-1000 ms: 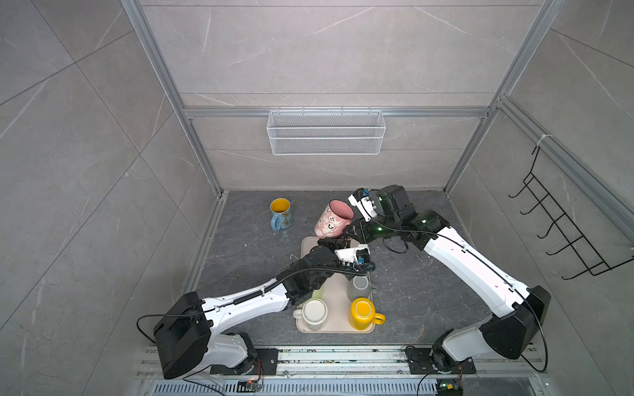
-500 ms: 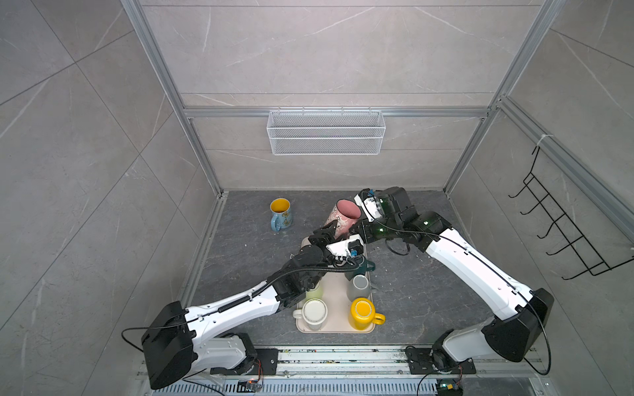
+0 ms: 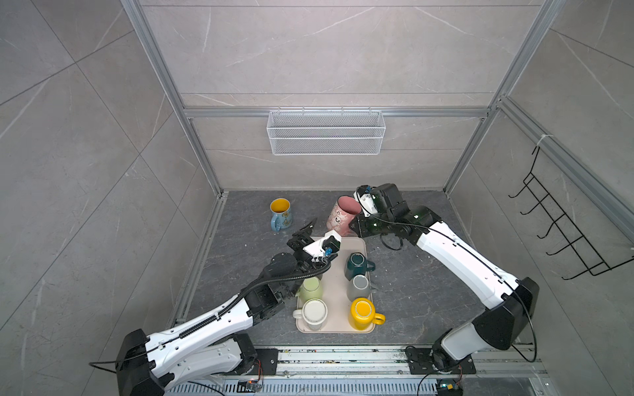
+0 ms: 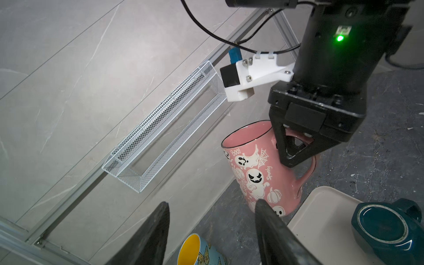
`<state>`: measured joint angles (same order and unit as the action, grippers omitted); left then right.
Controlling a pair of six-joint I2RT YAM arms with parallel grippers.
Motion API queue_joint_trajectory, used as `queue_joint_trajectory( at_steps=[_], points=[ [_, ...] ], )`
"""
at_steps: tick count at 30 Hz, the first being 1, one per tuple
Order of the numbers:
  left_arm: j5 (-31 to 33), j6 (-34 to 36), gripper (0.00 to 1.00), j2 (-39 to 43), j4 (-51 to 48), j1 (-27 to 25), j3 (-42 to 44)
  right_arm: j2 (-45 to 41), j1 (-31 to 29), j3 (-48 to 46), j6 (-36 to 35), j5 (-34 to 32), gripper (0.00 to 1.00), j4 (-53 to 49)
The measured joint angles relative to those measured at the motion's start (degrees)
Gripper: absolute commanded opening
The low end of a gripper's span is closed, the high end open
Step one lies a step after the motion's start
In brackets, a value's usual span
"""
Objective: Turn the mug right side up
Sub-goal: 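Carry the pink mug beyond the tray with the right gripper while the left withdraws, then lower the pink mug upright beside the blue mug with the right gripper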
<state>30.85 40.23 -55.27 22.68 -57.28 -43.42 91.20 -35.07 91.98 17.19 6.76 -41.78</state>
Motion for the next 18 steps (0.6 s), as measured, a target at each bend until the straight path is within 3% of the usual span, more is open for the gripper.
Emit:
queue_joint_trajectory(
  at_steps=[4,7,11,18],
  points=[
    [1.55,-7.85,0.66,1.9,-3.67,4.37,0.17,5.95,-1.01,4.96,0.66,-1.64,0.0,0.35],
    [0.04,-18.53,0.66,2.6,-11.3,13.16,-0.37,11.37,-2.34,10.32,0.9,-3.63,0.0,0.09],
    [-5.81,-32.15,0.66,2.51,-20.63,24.15,-1.99,20.02,-4.5,19.96,0.81,-7.58,0.0,-1.38],
    [-16.37,-46.8,0.68,-0.11,-28.63,31.63,-3.98,36.52,-6.62,40.44,0.57,-12.57,0.0,-6.64]
  ],
)
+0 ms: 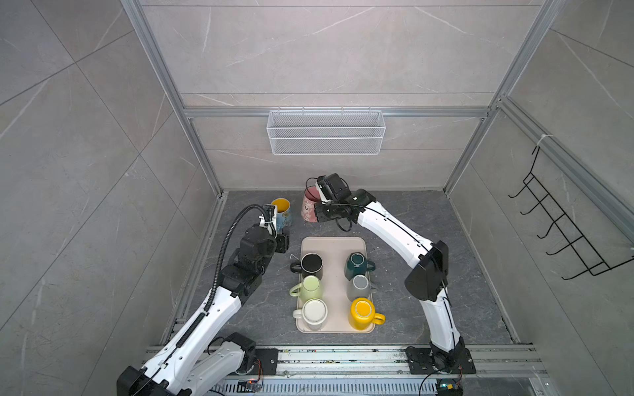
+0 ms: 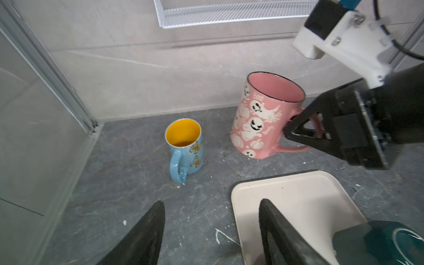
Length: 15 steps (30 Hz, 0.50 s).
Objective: Turn the mug right side up
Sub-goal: 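Lower the pink mug upright beside the blue mug with the right gripper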
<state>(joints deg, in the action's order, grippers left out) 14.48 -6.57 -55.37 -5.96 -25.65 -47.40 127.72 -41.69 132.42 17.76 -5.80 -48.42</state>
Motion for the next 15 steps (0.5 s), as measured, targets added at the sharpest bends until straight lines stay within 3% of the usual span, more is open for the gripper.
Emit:
queue_joint_trajectory(
  at_steps=[9,15],
  points=[
    [-12.48,-11.37,0.68,-3.1,-2.84,7.26,0.26,20.35,-0.52,32.59,-0.85,-5.53,0.0,-11.52],
    [-21.29,-15.45,0.68,-3.1,-3.06,14.4,0.52,22.08,-0.74,31.5,-0.85,-7.04,0.0,-11.47]
  ],
)
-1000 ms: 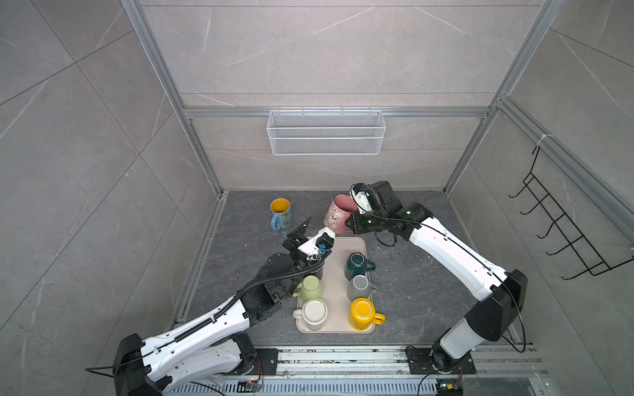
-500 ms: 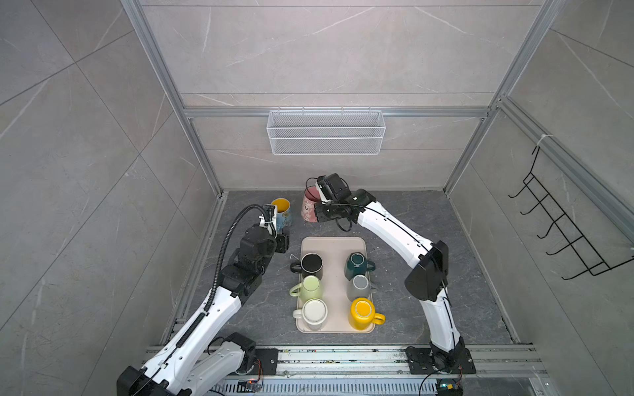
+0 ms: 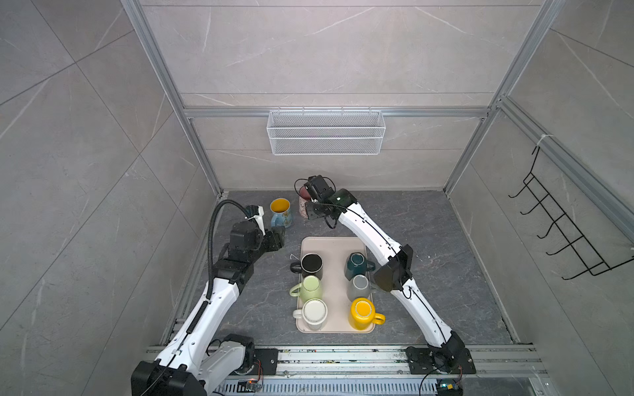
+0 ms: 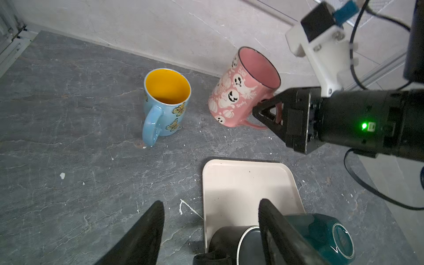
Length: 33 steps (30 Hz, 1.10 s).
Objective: Turn the mug right side up
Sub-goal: 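Lower the pink mug upright beside the blue mug with the right gripper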
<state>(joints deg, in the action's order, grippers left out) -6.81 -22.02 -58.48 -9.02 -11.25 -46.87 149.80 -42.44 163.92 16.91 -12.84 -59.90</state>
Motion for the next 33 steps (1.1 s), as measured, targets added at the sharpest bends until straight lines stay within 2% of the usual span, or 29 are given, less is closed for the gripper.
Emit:
queue_joint_trajectory(
  at_steps=[4,12,33],
  points=[
    [-2.67,-1.44,0.68,0.07,0.04,2.43,0.33,0.72,-0.09,-2.45,-0.04,0.17,0.0,0.33],
    [-5.2,-2.34,0.68,0.13,0.04,2.56,0.85,1.99,-0.22,-2.47,-0.46,1.16,0.0,2.62],
    [-6.36,-2.49,0.68,0.11,1.81,2.62,2.23,6.54,-1.07,-2.47,-0.42,1.68,0.0,7.04]
  ],
)
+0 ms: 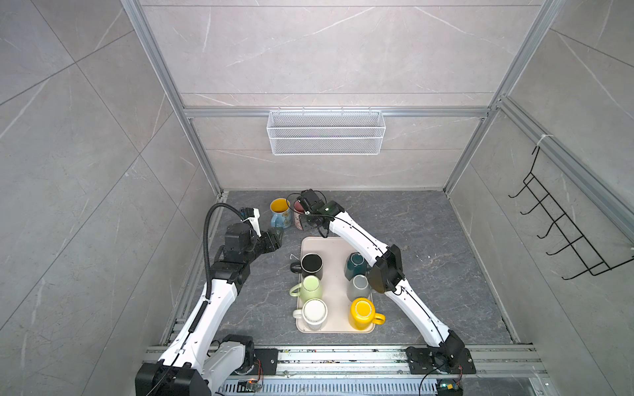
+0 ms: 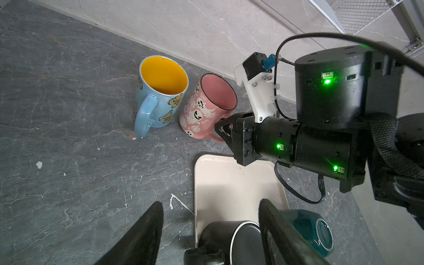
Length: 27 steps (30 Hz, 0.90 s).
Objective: Turn the mug right side up
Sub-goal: 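Lower the pink mug upright beside the blue mug with the right gripper, then open the right gripper at the pink mug's handle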
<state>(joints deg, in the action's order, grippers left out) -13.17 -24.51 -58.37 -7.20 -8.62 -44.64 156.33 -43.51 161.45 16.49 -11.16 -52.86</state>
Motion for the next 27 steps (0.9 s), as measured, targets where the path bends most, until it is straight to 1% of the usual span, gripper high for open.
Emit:
queue_joint_trajectory(
  at_steps=[17,27],
  points=[
    [-0.92,0.0,0.69,0.0,0.85,0.0,0.33,0.42,-0.35,0.0,0.0,-0.74,0.02,1.97],
    [-0.94,0.0,0.69,0.0,1.25,0.0,0.33,1.73,-0.37,0.0,-0.02,-1.55,0.1,3.3]
  ],
)
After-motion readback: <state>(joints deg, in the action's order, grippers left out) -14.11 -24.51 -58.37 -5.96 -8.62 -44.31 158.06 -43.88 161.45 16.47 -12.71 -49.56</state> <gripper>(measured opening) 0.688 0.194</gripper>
